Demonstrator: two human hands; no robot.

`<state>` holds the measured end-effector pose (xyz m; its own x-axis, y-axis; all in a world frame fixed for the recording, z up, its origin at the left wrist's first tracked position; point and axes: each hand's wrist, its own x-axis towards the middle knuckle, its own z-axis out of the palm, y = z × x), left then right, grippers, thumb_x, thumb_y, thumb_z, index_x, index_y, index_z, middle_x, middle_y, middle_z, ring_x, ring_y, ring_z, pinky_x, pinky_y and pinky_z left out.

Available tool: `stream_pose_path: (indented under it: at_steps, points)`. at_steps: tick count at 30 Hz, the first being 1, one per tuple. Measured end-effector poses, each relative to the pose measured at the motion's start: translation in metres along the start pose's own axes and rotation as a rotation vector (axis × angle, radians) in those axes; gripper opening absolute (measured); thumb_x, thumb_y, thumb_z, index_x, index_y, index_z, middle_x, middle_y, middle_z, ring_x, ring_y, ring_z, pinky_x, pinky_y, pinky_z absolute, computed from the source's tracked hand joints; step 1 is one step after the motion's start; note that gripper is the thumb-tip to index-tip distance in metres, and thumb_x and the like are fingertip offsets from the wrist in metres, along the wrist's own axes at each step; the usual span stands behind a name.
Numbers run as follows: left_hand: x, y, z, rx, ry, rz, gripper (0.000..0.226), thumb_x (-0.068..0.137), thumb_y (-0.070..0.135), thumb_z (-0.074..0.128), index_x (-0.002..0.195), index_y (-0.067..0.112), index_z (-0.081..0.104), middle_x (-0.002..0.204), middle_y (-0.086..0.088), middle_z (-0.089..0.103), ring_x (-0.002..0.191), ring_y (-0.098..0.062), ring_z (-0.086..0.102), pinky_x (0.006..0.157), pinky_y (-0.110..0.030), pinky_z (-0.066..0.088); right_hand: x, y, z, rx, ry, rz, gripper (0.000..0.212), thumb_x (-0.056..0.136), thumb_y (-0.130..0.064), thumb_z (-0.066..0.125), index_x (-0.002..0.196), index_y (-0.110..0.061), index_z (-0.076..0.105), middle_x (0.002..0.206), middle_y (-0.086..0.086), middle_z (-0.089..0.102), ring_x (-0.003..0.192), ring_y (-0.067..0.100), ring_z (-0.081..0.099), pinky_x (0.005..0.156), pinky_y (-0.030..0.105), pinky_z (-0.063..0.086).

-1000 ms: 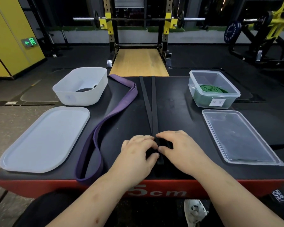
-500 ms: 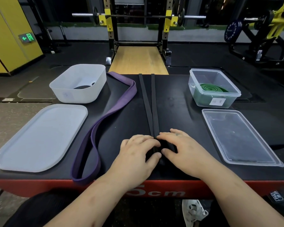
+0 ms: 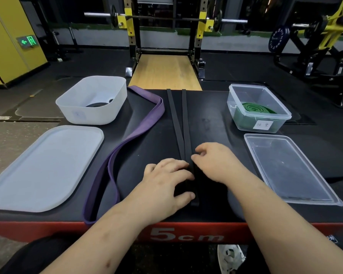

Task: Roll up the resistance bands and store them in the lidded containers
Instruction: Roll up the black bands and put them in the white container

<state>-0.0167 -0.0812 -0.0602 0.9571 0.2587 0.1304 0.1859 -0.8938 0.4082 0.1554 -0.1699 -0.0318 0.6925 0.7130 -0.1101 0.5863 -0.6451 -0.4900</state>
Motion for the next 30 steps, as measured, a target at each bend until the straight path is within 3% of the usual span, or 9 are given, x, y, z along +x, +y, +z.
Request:
stream_pose_path:
  at_steps: [3, 6, 12, 17, 22, 24, 26, 28, 30]
  points:
    - [0.001, -0.002, 0.000, 0.002, -0.021, 0.022, 0.040, 0.095, 0.059, 0.055, 0.132, 0.045, 0.054, 0.162, 0.024, 0.023, 0.151, 0.003, 0.001, 0.119, -0.033, 0.006, 0.021, -0.016, 0.000, -0.022, 0.015, 0.043, 0.033, 0.095, -0.044, 0.064, 0.113, -0.017, 0.071, 0.109, 0.001, 0.071, 0.102, 0.024, 0.064, 0.082, 0.033, 0.052]
    - [0.004, -0.005, -0.003, -0.006, -0.035, 0.040, 0.040, 0.095, 0.059, 0.055, 0.132, 0.044, 0.054, 0.162, 0.025, 0.024, 0.151, 0.005, 0.000, 0.119, -0.031, 0.001, 0.043, -0.026, 0.001, 0.019, 0.032, 0.053, 0.025, 0.095, -0.034, 0.067, 0.108, -0.013, 0.070, 0.107, 0.004, 0.071, 0.098, 0.023, 0.063, 0.079, 0.030, 0.049]
    - [0.010, -0.016, -0.005, -0.031, -0.008, 0.081, 0.046, 0.090, 0.063, 0.061, 0.131, 0.043, 0.054, 0.154, 0.027, 0.034, 0.148, 0.009, 0.006, 0.118, -0.029, 0.003, 0.094, -0.028, 0.002, 0.424, 0.053, 0.088, 0.038, 0.088, -0.012, 0.071, 0.123, -0.025, 0.066, 0.115, 0.006, 0.067, 0.103, 0.027, 0.068, 0.090, 0.044, 0.060]
    - [0.017, -0.023, -0.006, -0.009, -0.017, 0.086, 0.056, 0.085, 0.072, 0.059, 0.134, 0.045, 0.051, 0.147, 0.030, 0.034, 0.148, 0.009, 0.001, 0.124, -0.037, -0.006, 0.135, -0.018, 0.004, 0.774, 0.007, 0.080, 0.025, 0.079, -0.012, 0.070, 0.098, -0.027, 0.077, 0.110, 0.010, 0.074, 0.109, 0.031, 0.069, 0.101, 0.048, 0.057]
    - [0.029, -0.024, -0.010, -0.047, -0.112, 0.074, 0.053, 0.078, 0.073, 0.064, 0.121, 0.046, 0.049, 0.162, 0.019, 0.021, 0.151, 0.006, -0.012, 0.125, -0.047, -0.009, 0.150, -0.011, 0.002, 0.966, -0.043, 0.083, 0.033, 0.097, 0.002, 0.058, 0.125, -0.013, 0.069, 0.132, 0.017, 0.064, 0.128, 0.033, 0.059, 0.113, 0.047, 0.047]
    - [0.040, -0.023, -0.020, 0.002, -0.171, 0.086, 0.056, 0.075, 0.074, 0.068, 0.118, 0.042, 0.052, 0.154, 0.018, 0.033, 0.153, 0.003, -0.002, 0.126, -0.048, -0.010, 0.154, -0.009, 0.003, 0.981, -0.062, 0.104, 0.034, 0.098, 0.002, 0.057, 0.129, -0.010, 0.067, 0.134, 0.018, 0.063, 0.130, 0.033, 0.058, 0.113, 0.047, 0.048]
    - [0.059, -0.024, -0.032, 0.088, -0.204, 0.119, 0.059, 0.076, 0.075, 0.067, 0.120, 0.038, 0.058, 0.138, 0.016, 0.048, 0.148, -0.002, 0.021, 0.127, -0.044, -0.007, 0.157, -0.009, 0.001, 0.976, -0.077, 0.107, 0.033, 0.098, 0.001, 0.058, 0.127, -0.011, 0.068, 0.132, 0.018, 0.065, 0.129, 0.033, 0.060, 0.111, 0.047, 0.050]
    - [0.080, -0.028, -0.040, 0.102, -0.218, 0.141, 0.045, 0.088, 0.064, 0.063, 0.121, 0.033, 0.067, 0.127, 0.013, 0.059, 0.135, -0.007, 0.043, 0.128, -0.040, 0.010, 0.160, -0.011, -0.001, 0.962, -0.090, 0.098, 0.032, 0.097, 0.002, 0.059, 0.124, -0.011, 0.069, 0.130, 0.018, 0.066, 0.128, 0.034, 0.061, 0.110, 0.048, 0.051]
    - [0.097, -0.032, -0.043, 0.090, -0.196, 0.169, 0.024, 0.098, 0.041, 0.061, 0.114, 0.028, 0.074, 0.116, 0.011, 0.066, 0.119, -0.011, 0.055, 0.115, -0.034, 0.034, 0.161, -0.012, -0.001, 0.960, -0.106, 0.094, 0.034, 0.097, 0.002, 0.059, 0.128, -0.009, 0.068, 0.131, 0.019, 0.066, 0.128, 0.033, 0.061, 0.110, 0.046, 0.051]
